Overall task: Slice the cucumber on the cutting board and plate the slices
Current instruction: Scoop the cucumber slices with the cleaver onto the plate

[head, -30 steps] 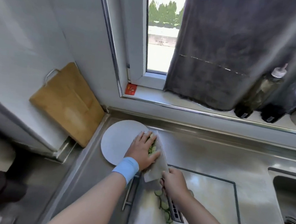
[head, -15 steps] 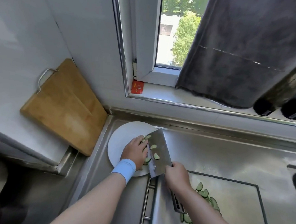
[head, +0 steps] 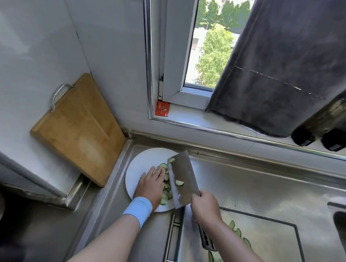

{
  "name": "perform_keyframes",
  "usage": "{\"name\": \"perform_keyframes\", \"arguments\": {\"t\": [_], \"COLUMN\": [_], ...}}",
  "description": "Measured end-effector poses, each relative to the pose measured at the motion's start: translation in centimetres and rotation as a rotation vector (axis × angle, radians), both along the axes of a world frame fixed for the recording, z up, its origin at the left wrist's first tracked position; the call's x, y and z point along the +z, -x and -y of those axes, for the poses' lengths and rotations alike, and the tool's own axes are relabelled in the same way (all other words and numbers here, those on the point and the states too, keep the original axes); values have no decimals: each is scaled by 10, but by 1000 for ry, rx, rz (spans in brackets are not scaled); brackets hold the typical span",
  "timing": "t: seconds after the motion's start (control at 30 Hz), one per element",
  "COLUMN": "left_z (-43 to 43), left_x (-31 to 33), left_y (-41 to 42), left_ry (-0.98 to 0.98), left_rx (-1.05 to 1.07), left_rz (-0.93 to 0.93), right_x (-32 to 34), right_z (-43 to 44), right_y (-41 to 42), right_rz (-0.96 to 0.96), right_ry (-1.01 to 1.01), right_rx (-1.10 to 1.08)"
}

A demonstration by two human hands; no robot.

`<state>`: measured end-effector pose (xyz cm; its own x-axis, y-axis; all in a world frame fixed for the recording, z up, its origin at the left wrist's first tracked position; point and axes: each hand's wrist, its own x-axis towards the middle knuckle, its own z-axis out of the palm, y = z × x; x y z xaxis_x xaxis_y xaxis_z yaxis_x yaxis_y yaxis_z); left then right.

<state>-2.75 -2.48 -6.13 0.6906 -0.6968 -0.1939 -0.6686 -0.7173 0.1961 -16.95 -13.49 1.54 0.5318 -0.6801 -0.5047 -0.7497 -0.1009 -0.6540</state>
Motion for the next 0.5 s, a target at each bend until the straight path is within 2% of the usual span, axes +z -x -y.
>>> {"name": "perform_keyframes", "arguments": {"t": [0.13,0.23,0.37,0.43,0.5], "left_z": [11,19,5,-3,-7], "left_x": [15,20,13,12,15], "left_y": [-3,-5,-11,-7,5], "left_ry": [231,185,105,234,404], "left_rx": [-83,-124,35,24,-145], "left_rz": [-48,-99,-209,-179,-88], "right_x": [0,2,4,4,3], "right_z": [-2,-5,-4,-4,-4], "right_y": [-1,-1,2,2,0], "right_rz": [-15,-2,-4,-3,-2], "right_ry": [21,27,31,36,43], "right_rx": [26,49,49,47,39]}}
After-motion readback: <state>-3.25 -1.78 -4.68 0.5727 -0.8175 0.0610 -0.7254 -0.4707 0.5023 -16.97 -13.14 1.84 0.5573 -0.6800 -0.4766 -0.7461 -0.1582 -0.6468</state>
